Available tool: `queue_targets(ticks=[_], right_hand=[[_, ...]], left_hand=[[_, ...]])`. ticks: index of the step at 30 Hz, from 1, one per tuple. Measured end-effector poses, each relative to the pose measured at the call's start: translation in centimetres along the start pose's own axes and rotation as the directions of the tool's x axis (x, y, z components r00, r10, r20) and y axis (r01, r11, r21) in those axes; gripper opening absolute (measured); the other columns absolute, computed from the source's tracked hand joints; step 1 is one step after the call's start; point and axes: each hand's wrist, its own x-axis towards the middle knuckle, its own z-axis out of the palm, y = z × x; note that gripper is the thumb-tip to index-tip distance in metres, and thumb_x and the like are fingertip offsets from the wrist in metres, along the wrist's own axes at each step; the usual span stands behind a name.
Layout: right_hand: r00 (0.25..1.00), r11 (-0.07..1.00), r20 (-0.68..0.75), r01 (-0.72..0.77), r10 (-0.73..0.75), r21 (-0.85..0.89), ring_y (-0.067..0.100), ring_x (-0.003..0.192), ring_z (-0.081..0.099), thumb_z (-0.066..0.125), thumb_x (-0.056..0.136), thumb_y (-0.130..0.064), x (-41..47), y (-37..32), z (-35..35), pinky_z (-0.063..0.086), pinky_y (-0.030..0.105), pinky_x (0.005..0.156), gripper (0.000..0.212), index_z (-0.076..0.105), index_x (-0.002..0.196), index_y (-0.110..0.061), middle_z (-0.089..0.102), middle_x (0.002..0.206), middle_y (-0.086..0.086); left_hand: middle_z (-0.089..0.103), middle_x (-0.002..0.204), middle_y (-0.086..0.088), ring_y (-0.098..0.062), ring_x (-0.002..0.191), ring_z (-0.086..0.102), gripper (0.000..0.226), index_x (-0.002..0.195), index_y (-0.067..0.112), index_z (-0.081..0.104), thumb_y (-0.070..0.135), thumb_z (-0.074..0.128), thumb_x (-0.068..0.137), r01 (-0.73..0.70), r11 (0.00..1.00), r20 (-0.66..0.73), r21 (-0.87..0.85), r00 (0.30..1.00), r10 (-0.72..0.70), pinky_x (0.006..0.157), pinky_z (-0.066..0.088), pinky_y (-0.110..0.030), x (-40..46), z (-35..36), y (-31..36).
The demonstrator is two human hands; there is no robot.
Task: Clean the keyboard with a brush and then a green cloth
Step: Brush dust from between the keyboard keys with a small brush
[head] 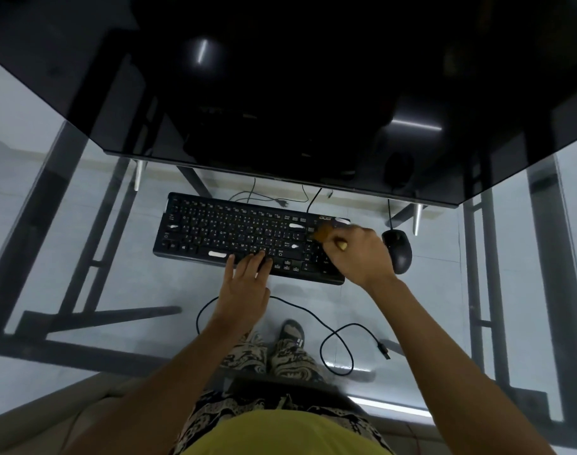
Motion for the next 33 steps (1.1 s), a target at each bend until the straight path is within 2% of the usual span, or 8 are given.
queue_targets(ticks=[5,10,15,19,23,28,31,33], right_hand=[[0.983,0.988,-0.176,0.085,-0.061,0.128,0.018,0.073,0.061,0.051,0.086,-0.024,-2.0,0.8,-0.5,0.047,0.027,0.061,0.021,0.071,0.085,-0.018,0.066,0.085,0.001],[0.998,0.999,0.057,-0.008,0.006,0.04,0.023,0.067,0.059,0.051,0.081,-0.028,-3.6,2.3,0.6,0.042,0.027,0.054,0.021,0.065,0.068,-0.019,0.062,0.072,-0.003],[0.997,0.988,-0.064,0.059,-0.05,0.146,0.018,0.072,0.061,0.052,0.087,-0.022,-6.2,2.8,1.0,0.05,0.03,0.062,0.02,0.071,0.09,-0.018,0.062,0.088,0.001],[0.983,0.958,0.183,-0.064,0.012,0.28,0.017,0.068,0.059,0.057,0.085,-0.013,-7.5,2.7,0.8,0.047,0.032,0.064,0.02,0.072,0.074,-0.02,0.066,0.078,-0.005],[0.997,0.88,0.074,-0.019,-0.018,0.474,0.013,0.08,0.062,0.057,0.09,-0.009,-8.2,3.1,1.1,0.051,0.027,0.069,0.02,0.073,0.089,-0.021,0.068,0.094,-0.006],[0.938,0.978,-0.316,-0.084,0.142,0.191,0.024,0.075,0.063,0.049,0.089,-0.017,-8.0,4.8,1.3,0.046,0.027,0.065,0.025,0.071,0.1,-0.016,0.065,0.098,0.005],[0.996,0.929,-0.06,0.084,-0.067,0.36,0.008,0.079,0.062,0.056,0.088,-0.012,-8.4,2.9,2.0,0.046,0.018,0.071,0.02,0.073,0.095,-0.019,0.066,0.095,-0.003],[0.999,0.92,0.039,-0.014,-0.001,0.391,0.007,0.081,0.062,0.058,0.089,-0.01,-8.2,3.0,2.4,0.047,0.019,0.071,0.021,0.073,0.094,-0.023,0.069,0.098,-0.004]], left_hand=[[0.059,0.125,-0.017,-0.032,0.111,0.06,0.054,0.122,0.005,0.061,0.017,0.073,0.071,0.015,0.999,0.004,-0.03,1.0,-0.015,0.102,0.041,-0.059,-0.6,0.1,0.8],[0.057,0.127,-0.017,-0.032,0.115,0.057,0.054,0.126,0.006,0.058,0.018,0.07,0.074,0.035,0.999,0.02,-0.04,0.999,-0.034,0.103,0.04,-0.059,-0.5,0.0,0.9],[0.054,0.132,-0.017,-0.032,0.119,0.054,0.056,0.13,0.006,0.054,0.021,0.066,0.078,0.017,1.0,0.05,-0.018,0.999,-0.017,0.106,0.037,-0.058,-0.9,0.0,0.9],[0.052,0.135,-0.017,-0.033,0.121,0.053,0.058,0.132,0.006,0.053,0.021,0.068,0.078,0.015,1.0,0.062,-0.01,0.998,-0.014,0.106,0.037,-0.057,-1.2,0.0,0.9],[0.047,0.141,-0.018,-0.034,0.125,0.049,0.063,0.137,0.004,0.047,0.024,0.063,0.08,-0.001,1.0,0.08,0.001,0.997,0.001,0.105,0.038,-0.057,-1.6,0.2,0.9],[0.044,0.144,-0.019,-0.035,0.129,0.046,0.068,0.14,0.003,0.042,0.024,0.065,0.08,-0.007,1.0,0.095,-0.007,0.995,0.007,0.105,0.038,-0.057,-1.9,0.6,0.8],[0.041,0.146,-0.019,-0.035,0.132,0.043,0.07,0.142,0.003,0.039,0.025,0.063,0.081,-0.026,1.0,0.115,0.007,0.993,0.025,0.106,0.037,-0.056,-1.8,0.6,0.8],[0.04,0.147,-0.019,-0.035,0.133,0.042,0.071,0.143,0.003,0.038,0.025,0.064,0.08,-0.019,1.0,0.127,0.008,0.992,0.018,0.106,0.037,-0.057,-1.9,0.6,0.7]])
